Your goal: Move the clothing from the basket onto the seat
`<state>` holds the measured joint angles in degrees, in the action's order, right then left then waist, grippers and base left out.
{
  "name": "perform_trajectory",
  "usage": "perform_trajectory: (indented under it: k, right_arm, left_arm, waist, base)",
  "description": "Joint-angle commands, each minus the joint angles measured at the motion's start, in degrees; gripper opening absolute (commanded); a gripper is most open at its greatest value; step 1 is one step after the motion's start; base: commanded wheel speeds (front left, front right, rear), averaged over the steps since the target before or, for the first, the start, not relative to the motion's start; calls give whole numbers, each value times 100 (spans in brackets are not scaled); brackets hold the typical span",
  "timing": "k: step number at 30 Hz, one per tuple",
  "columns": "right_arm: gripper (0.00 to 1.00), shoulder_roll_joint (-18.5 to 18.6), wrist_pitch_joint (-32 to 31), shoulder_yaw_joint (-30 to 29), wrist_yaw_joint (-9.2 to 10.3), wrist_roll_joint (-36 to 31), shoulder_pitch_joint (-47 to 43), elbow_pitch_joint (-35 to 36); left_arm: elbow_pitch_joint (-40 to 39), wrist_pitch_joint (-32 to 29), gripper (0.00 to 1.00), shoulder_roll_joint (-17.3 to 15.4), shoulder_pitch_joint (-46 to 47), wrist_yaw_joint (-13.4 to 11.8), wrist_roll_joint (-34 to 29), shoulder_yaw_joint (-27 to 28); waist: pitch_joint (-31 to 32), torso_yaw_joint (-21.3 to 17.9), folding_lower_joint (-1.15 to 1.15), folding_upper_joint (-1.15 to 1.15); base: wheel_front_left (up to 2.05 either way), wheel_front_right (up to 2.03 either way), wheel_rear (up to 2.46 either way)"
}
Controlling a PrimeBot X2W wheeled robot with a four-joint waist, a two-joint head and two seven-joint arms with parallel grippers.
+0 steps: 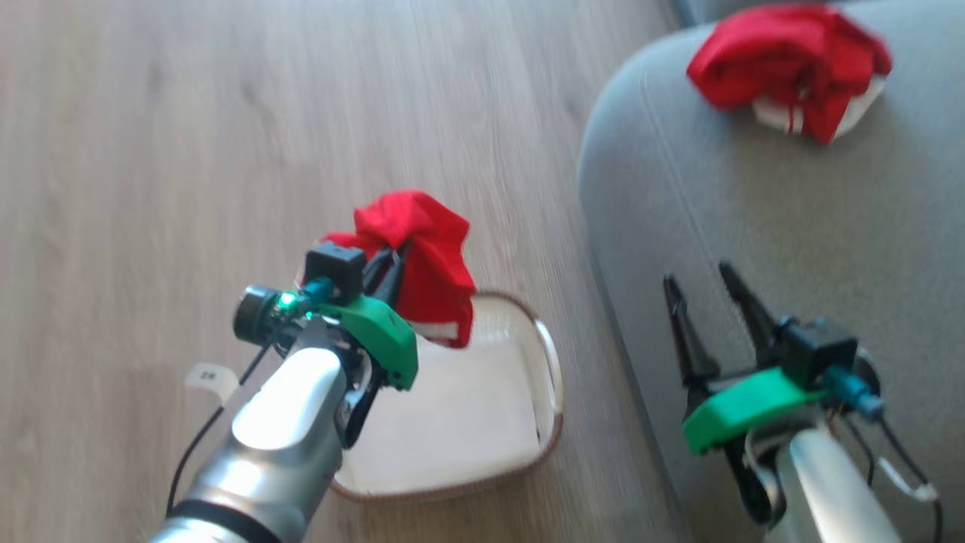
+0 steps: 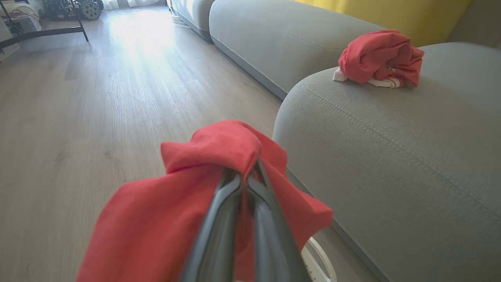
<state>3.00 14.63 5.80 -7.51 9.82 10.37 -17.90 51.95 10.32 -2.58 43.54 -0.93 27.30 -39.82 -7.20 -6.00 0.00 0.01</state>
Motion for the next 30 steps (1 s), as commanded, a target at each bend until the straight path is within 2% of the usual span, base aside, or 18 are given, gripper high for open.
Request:
perform_trajectory:
  k: [1,17,23,30]
  right_arm:
    - [100,-13,37,168,2,14,5,122]
    - [100,-13,37,638,2,184,-430,-225]
    - [100,-13,37,910,2,244,-314,-339]
    - [100,-13,37,1549,2,369,158,-719]
  left_arm:
    - [-233,-33,0,-118,84,13,36,116]
    - [-1840,-1096,0,-479,-30,-94,135,-43]
    - [-2150,-1267,0,-455,-5,-143,155,-98]
    - [-2347,-1372,0,-375,-3,-194,158,-215]
  waist:
    - [679,199,0,-1]
    - [1408,385,0,-1]
    - [1517,452,0,-1]
    - [1602,541,0,-1]
  base:
    - [0,0,0]
    - [0,0,0]
    - [0,0,0]
    - [0,0,0]
